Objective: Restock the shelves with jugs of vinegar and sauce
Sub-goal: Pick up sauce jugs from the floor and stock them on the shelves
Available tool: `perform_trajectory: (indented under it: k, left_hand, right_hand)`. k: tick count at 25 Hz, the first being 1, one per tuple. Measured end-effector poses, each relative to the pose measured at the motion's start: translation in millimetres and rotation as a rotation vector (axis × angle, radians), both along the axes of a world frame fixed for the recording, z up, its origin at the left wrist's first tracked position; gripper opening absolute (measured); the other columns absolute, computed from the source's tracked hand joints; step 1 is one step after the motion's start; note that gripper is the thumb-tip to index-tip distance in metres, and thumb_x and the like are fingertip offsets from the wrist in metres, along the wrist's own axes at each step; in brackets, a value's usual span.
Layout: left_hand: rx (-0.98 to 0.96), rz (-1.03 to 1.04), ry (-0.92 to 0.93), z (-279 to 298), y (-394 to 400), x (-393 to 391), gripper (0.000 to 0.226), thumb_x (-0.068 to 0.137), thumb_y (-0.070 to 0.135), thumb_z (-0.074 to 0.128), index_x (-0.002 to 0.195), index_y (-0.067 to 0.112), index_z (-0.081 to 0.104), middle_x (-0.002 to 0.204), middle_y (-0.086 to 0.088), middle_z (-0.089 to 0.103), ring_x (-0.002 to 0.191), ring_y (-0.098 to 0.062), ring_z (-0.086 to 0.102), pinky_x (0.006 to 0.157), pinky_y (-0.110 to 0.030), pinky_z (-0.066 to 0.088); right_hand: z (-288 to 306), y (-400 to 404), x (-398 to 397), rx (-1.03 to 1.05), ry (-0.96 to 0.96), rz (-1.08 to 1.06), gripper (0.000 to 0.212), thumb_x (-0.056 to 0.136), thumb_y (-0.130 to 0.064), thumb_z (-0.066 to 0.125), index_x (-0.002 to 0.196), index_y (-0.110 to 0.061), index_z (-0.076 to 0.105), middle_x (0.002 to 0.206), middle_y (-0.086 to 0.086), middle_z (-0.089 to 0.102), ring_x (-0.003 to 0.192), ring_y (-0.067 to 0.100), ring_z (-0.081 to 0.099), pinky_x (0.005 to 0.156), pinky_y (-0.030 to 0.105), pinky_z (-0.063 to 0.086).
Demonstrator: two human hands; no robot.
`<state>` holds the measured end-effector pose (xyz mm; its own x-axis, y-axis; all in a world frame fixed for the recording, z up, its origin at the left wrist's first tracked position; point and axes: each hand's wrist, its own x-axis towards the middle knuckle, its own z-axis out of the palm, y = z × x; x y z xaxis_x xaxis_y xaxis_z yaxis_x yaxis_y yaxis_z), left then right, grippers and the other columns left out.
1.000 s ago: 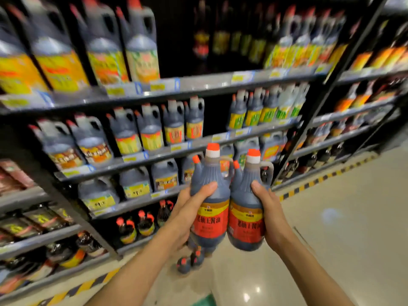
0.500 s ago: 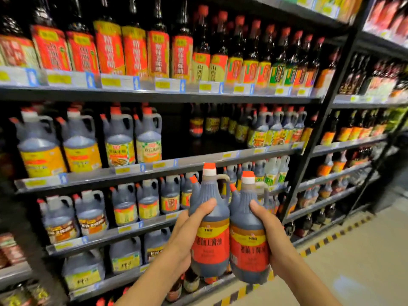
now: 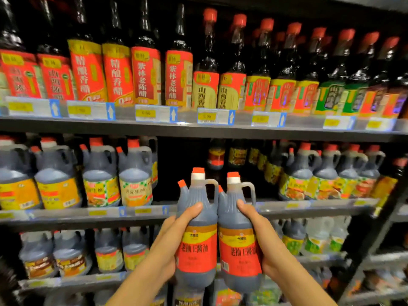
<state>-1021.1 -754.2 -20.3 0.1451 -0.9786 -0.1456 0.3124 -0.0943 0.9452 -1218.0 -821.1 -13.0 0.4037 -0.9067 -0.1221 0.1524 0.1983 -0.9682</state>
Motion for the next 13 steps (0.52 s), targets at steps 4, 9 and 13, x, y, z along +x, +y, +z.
perform_trajectory:
  k: [4, 9, 13]
  left_hand:
    - [-0.002, 0.066, 0.003, 16.1, -58.0, -0.1, 0.045, 0.064, 0.054, 0.081, 0.096, 0.023, 0.084, 0.102, -0.016, 0.079, 0.090, -0.033, 0.078, 0.064, -0.034, 0.063]
    - [-0.033, 0.192, -0.013, 23.2, -118.0, 16.3, 0.031, 0.089, 0.032, 0.072, 0.067, 0.014, 0.083, 0.080, -0.017, 0.078, 0.062, -0.022, 0.077, 0.049, -0.024, 0.057]
    - [0.039, 0.216, 0.004, 33.3, -151.5, 30.7, 0.029, 0.092, 0.033, 0.072, 0.085, 0.007, 0.083, 0.076, -0.014, 0.079, 0.063, -0.021, 0.077, 0.053, -0.025, 0.059]
  right_hand:
    - [15.5, -76.4, 4.5, 0.020, 0.041, 0.091, 0.046, 0.078, -0.058, 0.075, 0.107, -0.023, 0.082, 0.115, 0.018, 0.077, 0.103, 0.037, 0.076, 0.086, 0.045, 0.062]
    - [25.1, -134.7, 18.3, 0.025, 0.024, 0.156, 0.052, 0.073, -0.064, 0.081, 0.103, -0.022, 0.084, 0.110, 0.017, 0.078, 0.098, 0.036, 0.077, 0.084, 0.045, 0.062]
    - [30.7, -167.3, 34.6, 0.045, 0.028, 0.150, 0.058, 0.072, -0.060, 0.082, 0.108, -0.015, 0.081, 0.113, 0.023, 0.076, 0.096, 0.038, 0.076, 0.091, 0.054, 0.061]
